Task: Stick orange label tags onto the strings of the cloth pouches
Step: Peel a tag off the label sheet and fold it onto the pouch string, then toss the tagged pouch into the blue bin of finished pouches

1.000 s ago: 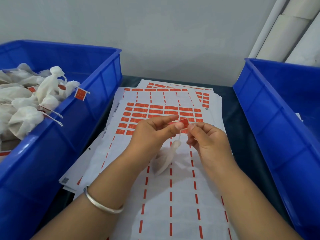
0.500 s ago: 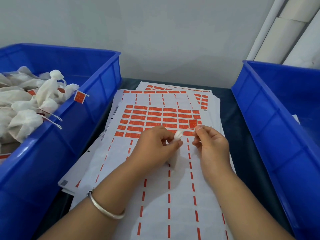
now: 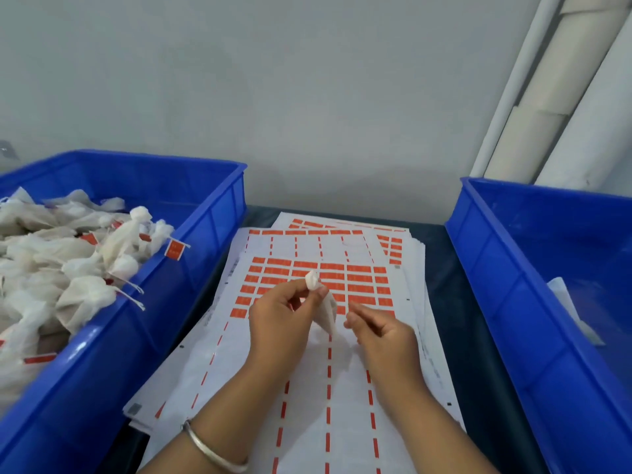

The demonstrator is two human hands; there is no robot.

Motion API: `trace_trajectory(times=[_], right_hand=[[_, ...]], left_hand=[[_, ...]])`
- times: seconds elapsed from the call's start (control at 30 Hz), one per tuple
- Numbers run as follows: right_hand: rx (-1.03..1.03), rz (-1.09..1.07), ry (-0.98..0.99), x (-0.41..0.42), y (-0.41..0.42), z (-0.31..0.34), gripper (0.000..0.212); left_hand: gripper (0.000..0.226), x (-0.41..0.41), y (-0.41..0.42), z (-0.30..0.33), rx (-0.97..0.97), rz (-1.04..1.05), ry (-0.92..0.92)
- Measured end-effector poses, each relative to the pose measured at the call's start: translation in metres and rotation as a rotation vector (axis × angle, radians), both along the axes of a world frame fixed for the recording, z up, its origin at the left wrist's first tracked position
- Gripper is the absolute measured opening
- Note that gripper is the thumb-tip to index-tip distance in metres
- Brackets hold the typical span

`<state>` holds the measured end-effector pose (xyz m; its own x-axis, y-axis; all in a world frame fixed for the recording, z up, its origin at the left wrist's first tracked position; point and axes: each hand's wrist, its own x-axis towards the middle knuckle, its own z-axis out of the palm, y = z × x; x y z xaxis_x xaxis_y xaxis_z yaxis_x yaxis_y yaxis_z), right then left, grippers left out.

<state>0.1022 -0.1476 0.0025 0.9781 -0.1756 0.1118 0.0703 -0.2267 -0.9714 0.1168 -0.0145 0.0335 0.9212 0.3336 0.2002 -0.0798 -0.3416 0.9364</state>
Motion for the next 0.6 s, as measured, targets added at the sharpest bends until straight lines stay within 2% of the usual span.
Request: trace_trajectory(times=[0.13, 0.2, 0.33, 0.47, 0.6], right_hand=[[-0.094, 0.031, 0.006, 0.000, 0.004, -0.001, 0.023], [-0.120, 0.035, 0.016, 0.001, 0.005, 0.000, 0.024], [-0.137, 0.044, 0.024, 0.002, 0.005, 0.000, 0.017], [-0.182, 0.042, 0.013, 0.000, 0.004, -0.001, 0.028], [-0.253, 0.024, 0.020, -0.001, 0.005, -0.001, 0.031]], left_hand=[[0.005, -0.005, 0.001, 0.013, 0.298, -0.088, 0.017], [0.005, -0.010, 0.002, 0.025, 0.385, -0.120, 0.013], [0.014, -0.025, 0.016, 0.061, 0.313, -0.119, -0.046], [0.008, -0.054, 0.046, 0.113, 0.265, -0.033, -0.189], [0.011, -0.082, 0.084, 0.163, 0.323, 0.097, -0.330]])
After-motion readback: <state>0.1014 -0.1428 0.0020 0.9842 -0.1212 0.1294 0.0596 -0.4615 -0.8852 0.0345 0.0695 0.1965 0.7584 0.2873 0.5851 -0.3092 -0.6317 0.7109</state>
